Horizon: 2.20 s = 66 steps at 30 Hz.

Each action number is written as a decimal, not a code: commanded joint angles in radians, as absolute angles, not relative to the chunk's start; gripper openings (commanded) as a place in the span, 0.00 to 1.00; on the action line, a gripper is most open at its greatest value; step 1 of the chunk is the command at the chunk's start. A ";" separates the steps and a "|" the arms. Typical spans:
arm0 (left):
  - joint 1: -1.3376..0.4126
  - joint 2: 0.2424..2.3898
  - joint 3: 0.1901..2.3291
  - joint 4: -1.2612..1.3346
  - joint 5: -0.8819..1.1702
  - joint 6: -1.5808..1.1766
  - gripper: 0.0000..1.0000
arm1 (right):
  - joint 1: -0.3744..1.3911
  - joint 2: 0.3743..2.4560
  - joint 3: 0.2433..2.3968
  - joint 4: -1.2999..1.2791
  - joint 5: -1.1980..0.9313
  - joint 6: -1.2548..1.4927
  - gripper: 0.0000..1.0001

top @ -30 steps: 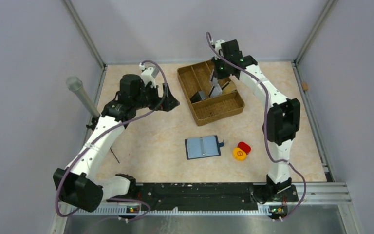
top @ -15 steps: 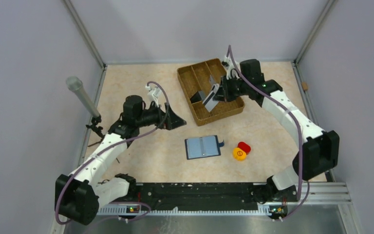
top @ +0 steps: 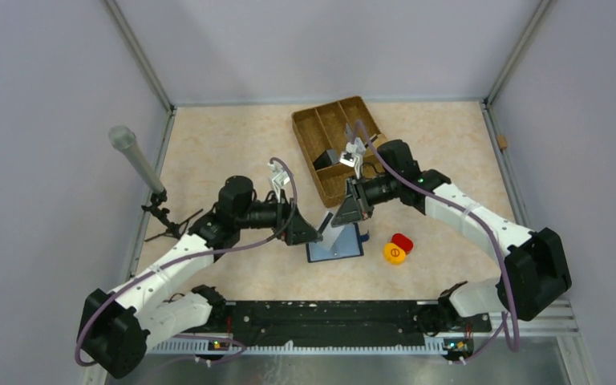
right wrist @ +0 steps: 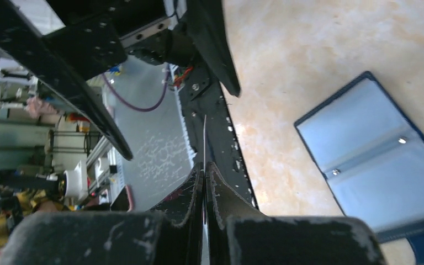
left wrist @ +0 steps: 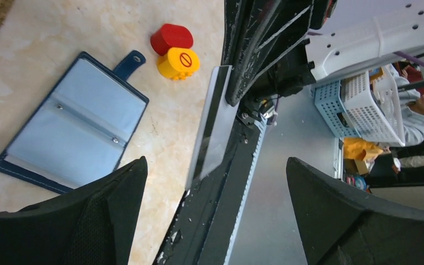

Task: Put the credit cards into the card holder
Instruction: Insert the credit card into the card holder.

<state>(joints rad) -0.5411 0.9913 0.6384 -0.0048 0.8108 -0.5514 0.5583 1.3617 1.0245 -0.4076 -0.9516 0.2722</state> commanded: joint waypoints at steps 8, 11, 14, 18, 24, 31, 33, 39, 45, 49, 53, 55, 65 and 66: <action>-0.624 1.029 0.637 0.018 0.886 -0.520 0.28 | 0.581 1.339 1.053 -0.355 -1.089 0.230 0.00; -0.637 1.036 0.626 0.061 0.905 -0.543 0.05 | 0.581 1.330 1.057 -0.354 -1.056 0.229 0.07; -0.653 1.024 0.624 0.068 0.872 -0.569 0.00 | 0.579 1.300 1.059 -0.359 -0.964 0.241 0.32; -0.665 0.936 0.548 0.210 0.741 -0.691 0.00 | 0.542 1.222 1.017 -0.310 -0.860 0.311 0.57; -0.672 0.799 0.419 0.453 0.534 -0.853 0.00 | 0.520 1.130 0.821 -0.003 -0.835 0.597 0.64; -0.684 0.769 0.360 0.574 0.449 -0.924 0.00 | 0.611 1.123 0.674 0.355 -0.779 0.820 0.59; -0.689 0.782 0.356 0.595 0.455 -0.939 0.00 | 0.615 1.129 0.657 0.455 -0.777 0.870 0.54; -0.705 0.788 0.332 0.626 0.442 -0.963 0.00 | 0.627 1.153 0.646 0.547 -0.784 0.919 0.51; -0.715 0.802 0.330 0.634 0.437 -0.969 0.00 | 0.638 1.186 0.655 0.552 -0.796 0.922 0.29; -0.716 0.808 0.344 0.518 0.407 -0.947 0.46 | 0.635 1.179 0.681 0.379 -0.713 0.824 0.00; -0.715 0.806 0.381 0.216 0.230 -0.915 0.89 | 0.594 1.196 0.697 0.105 -0.569 0.722 0.00; -0.716 0.833 0.397 0.118 0.184 -0.904 0.92 | 0.569 1.220 0.677 0.075 -0.548 0.707 0.00; -0.715 1.023 0.374 0.100 0.155 -0.931 0.88 | 0.542 1.370 0.595 0.161 -0.550 0.682 0.00; -0.715 1.045 0.372 0.110 0.157 -0.932 0.87 | 0.542 1.383 0.588 0.175 -0.555 0.683 0.00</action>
